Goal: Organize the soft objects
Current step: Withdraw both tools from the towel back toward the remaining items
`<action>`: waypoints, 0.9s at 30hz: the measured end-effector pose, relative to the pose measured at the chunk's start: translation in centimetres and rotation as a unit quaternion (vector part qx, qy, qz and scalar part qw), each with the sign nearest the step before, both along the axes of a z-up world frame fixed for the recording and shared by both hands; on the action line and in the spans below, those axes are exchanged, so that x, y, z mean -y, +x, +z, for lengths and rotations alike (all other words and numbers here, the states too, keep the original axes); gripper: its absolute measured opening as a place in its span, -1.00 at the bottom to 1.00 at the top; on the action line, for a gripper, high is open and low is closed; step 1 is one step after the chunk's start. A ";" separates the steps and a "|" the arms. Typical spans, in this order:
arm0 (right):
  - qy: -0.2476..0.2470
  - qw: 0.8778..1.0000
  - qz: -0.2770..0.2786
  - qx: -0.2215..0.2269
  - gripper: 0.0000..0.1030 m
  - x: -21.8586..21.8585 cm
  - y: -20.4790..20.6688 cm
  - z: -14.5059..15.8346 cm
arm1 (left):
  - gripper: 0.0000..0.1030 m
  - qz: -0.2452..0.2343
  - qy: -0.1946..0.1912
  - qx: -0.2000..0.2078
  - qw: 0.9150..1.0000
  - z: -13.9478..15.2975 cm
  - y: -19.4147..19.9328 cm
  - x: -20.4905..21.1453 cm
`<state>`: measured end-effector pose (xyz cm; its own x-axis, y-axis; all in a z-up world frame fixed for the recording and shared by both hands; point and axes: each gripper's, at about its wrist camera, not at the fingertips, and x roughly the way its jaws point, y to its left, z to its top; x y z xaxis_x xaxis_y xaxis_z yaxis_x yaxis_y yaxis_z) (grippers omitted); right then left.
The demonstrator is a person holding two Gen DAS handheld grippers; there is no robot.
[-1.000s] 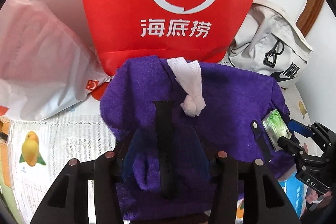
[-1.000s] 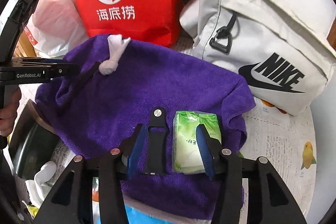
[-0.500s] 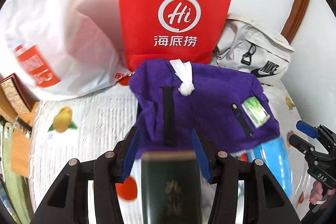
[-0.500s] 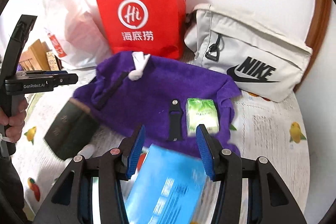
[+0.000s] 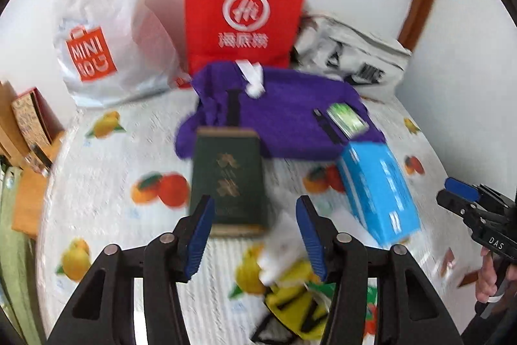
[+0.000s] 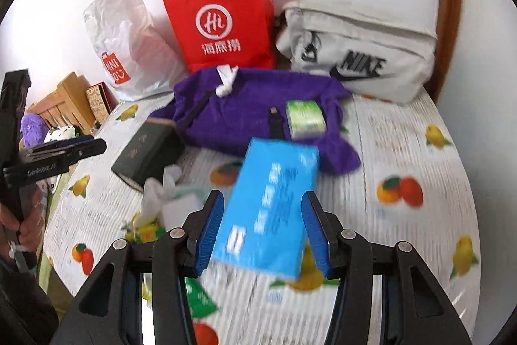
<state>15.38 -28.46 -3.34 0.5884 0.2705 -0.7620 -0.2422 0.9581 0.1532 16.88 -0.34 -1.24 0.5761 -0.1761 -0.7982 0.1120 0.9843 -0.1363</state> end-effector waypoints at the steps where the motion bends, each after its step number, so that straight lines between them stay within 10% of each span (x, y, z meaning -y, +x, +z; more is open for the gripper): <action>1: 0.002 1.000 -0.001 0.000 -0.03 0.2 -0.6 -0.1 | 0.02 -0.001 -0.002 -0.003 1.000 -0.3 -0.4 0.2; 27: -0.021 0.993 0.116 0.012 -0.03 -5.8 -5.0 -5.1 | 0.16 0.001 -0.005 -0.058 0.998 -6.5 -2.8 1.0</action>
<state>10.34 -22.66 -8.44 0.5316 0.3685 -0.7626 -0.4599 0.8817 0.1055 14.08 -1.31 -7.76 0.4802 -0.1836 -0.8577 0.0931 0.9830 -0.1583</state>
